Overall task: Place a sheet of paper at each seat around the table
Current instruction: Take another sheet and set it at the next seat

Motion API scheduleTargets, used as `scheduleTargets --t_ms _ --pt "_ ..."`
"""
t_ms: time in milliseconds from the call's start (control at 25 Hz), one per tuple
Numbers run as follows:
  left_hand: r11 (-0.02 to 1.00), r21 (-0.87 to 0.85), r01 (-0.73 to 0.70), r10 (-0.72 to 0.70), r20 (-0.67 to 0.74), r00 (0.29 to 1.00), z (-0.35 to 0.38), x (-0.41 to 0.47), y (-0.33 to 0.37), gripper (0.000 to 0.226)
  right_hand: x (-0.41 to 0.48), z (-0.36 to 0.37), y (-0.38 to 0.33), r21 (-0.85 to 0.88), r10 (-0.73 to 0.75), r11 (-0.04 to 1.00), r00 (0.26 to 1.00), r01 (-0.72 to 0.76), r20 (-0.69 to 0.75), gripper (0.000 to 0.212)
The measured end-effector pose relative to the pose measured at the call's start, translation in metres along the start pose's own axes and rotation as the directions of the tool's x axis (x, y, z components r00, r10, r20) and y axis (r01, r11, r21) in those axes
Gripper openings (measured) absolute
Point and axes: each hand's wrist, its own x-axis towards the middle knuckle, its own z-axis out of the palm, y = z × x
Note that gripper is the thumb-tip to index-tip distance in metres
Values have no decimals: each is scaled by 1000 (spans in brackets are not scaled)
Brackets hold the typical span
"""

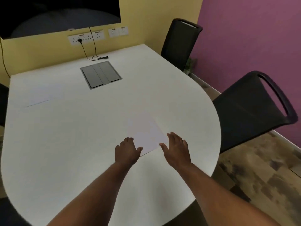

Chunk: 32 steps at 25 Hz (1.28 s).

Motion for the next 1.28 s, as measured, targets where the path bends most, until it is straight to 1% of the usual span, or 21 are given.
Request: scheduleTargets --t_ms 120,240,320,400,480,560,640,760,840,880,960,1080,1200,1280 --pt "991 -54 126 -124 51 991 18 20 6 64 36 20 6 7 -25 1000 999 24 46 61" --pt "943 -161 291 -275 112 955 41 45 13 68 77 48 16 -4 -45 999 992 46 121 60" --pt "890 -238 390 -364 149 920 57 59 16 69 101 68 23 -3 -66 998 986 67 156 59" --pt "824 -310 474 -432 197 880 72 73 19 66 123 87 32 0 -67 998 980 68 186 59" --pt "751 -371 546 -495 233 838 87 88 20 61 143 107 41 2 -41 999 977 42 211 61" --pt "674 -413 612 -557 260 789 100 100 22 61 160 122 49 -19 -4 1000 972 9 234 64" --pt "616 -439 654 -603 271 750 110 108 25 60 170 131 54 -46 21 999 966 -9 258 67" --pt "528 -485 697 -672 263 692 117 119 32 60 177 139 58 -99 9 995 958 20 287 69" --pt "427 -528 734 -722 290 629 119 127 36 68 178 142 61 -136 -11 989 954 54 300 71" --pt "373 -547 750 -740 313 596 120 132 37 67 178 144 63 -153 -21 986 951 72 308 72" --pt "293 -561 774 -755 361 548 122 140 36 59 177 145 66 -172 -39 980 947 99 318 72" --pt "250 -558 791 -753 401 521 123 146 42 51 179 144 70 -159 -64 980 944 120 323 70" --pt "189 -578 794 -759 427 491 126 147 51 53 181 140 73 -156 -78 979 946 132 314 70" --pt "183 -587 789 -758 426 493 126 149 55 54 181 140 74 -164 -84 976 946 141 314 71"
